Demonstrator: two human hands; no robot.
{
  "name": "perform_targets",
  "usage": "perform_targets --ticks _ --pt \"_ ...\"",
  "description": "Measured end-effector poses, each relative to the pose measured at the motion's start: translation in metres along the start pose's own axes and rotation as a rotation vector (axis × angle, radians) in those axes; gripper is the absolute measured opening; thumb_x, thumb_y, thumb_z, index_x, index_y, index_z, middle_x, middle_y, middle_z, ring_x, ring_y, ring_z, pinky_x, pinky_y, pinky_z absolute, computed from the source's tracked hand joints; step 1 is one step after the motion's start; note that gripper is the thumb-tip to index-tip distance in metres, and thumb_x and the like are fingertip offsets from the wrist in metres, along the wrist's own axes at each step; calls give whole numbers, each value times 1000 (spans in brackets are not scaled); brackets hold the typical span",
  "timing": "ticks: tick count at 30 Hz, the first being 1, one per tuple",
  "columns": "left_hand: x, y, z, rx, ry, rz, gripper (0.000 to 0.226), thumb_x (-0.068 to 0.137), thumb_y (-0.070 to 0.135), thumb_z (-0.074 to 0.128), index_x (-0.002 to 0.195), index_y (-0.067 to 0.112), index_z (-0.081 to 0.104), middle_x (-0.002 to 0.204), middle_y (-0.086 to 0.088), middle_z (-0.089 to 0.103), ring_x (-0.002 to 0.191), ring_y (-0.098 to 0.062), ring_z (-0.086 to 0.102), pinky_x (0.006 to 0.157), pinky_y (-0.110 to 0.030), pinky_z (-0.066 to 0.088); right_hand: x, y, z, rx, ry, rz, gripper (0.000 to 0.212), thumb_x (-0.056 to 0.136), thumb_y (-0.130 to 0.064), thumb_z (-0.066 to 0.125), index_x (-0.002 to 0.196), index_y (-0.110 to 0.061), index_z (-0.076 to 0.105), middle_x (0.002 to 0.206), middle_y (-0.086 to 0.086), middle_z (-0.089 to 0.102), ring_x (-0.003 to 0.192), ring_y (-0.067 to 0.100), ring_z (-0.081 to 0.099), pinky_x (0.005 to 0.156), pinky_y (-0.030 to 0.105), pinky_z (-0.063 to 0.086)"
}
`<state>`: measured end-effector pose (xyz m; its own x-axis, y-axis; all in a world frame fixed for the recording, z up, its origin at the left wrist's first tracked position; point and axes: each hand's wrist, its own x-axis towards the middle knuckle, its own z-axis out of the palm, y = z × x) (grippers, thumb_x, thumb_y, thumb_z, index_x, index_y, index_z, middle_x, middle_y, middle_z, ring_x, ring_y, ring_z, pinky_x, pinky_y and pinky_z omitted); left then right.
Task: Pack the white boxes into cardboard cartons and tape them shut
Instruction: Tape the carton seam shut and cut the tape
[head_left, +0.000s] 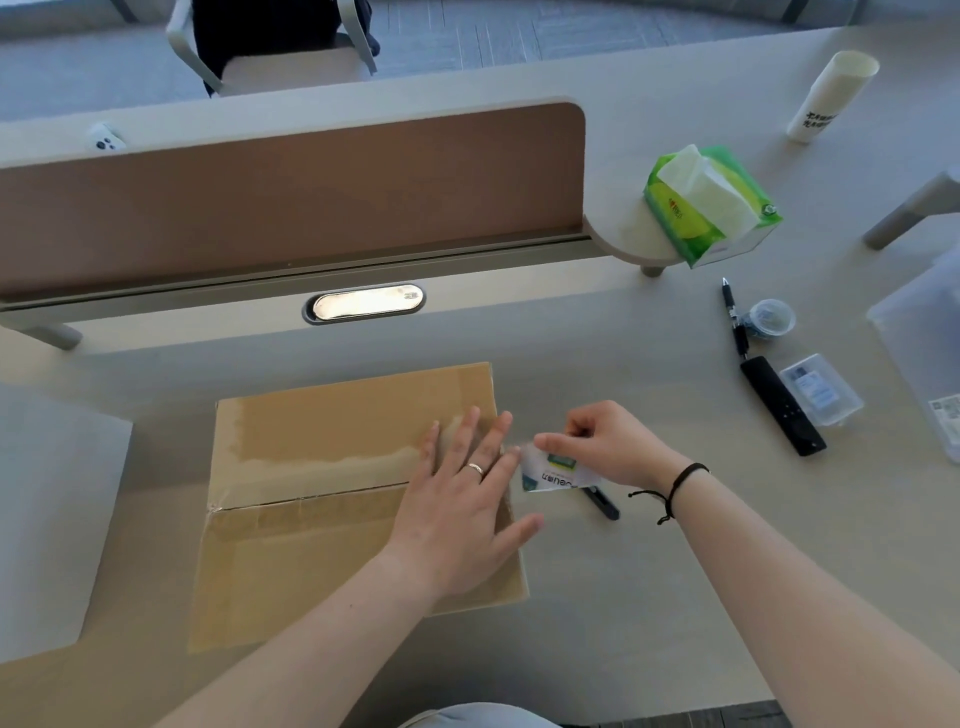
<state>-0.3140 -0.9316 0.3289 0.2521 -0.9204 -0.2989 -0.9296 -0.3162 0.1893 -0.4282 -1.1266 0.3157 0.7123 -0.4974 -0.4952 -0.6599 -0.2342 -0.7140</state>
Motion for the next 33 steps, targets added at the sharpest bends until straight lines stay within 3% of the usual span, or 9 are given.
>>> perform_targets --ticks 5,10,12,14,16,21,24,29,33 --pt "31 5 -25 -40 8 11 66 97 72 29 142 28 47 164 8 30 156 -16 3 124 -45 -10 1 13 -3 205 -20 28 41 84 -42 79 68 -12 56 62 -1 45 55 12 37 51 26 30" --pt "72 11 -50 -88 -205 116 62 84 73 55 131 34 51 111 8 69 118 -15 58 125 -40 14 -1 26 -3 273 -29 89 51 81 -49 78 79 0 64 67 1 51 62 14 42 59 30 32" --pt "87 18 -58 -104 -315 104 49 81 71 61 110 31 63 94 10 68 98 -16 60 96 -35 46 -2 29 -1 290 -36 109 51 73 -57 79 75 -9 64 67 1 50 63 16 41 60 31 30" --pt "104 23 -64 -218 -437 70 35 83 57 70 94 24 68 81 8 66 78 -15 59 66 -29 46 -2 30 0 312 -31 112 49 63 -65 77 70 -19 62 67 0 52 64 16 41 63 31 31" --pt "121 26 -68 -277 -547 79 21 85 40 75 86 20 70 71 7 60 66 -13 53 56 -25 40 -1 32 -1 355 -34 107 44 68 -62 76 70 -21 62 68 -2 53 64 16 43 64 31 34" --pt "154 25 -66 -296 -802 60 11 84 30 78 81 24 69 68 11 60 65 -11 54 67 -25 43 0 47 -4 453 -64 132 44 89 -57 66 85 -14 71 76 -4 55 73 12 47 70 28 36" --pt "162 18 -55 -355 -944 8 12 78 29 82 85 35 75 92 6 78 92 -21 74 93 -43 56 6 63 -2 451 61 173 23 96 -40 63 91 -19 70 87 -9 67 88 10 59 76 23 43" --pt "168 15 -48 -541 -1053 -58 17 90 1 71 100 14 69 89 2 78 108 -34 70 100 -45 54 12 90 16 -13 130 360 36 94 -33 63 128 -20 60 123 -1 63 114 19 61 91 27 45" --pt "170 12 -47 -589 -1100 -78 17 91 0 70 101 14 67 86 5 77 99 -28 69 93 -43 55 13 94 43 -266 136 367 45 91 -41 63 130 -22 55 130 1 56 122 23 56 96 34 48"
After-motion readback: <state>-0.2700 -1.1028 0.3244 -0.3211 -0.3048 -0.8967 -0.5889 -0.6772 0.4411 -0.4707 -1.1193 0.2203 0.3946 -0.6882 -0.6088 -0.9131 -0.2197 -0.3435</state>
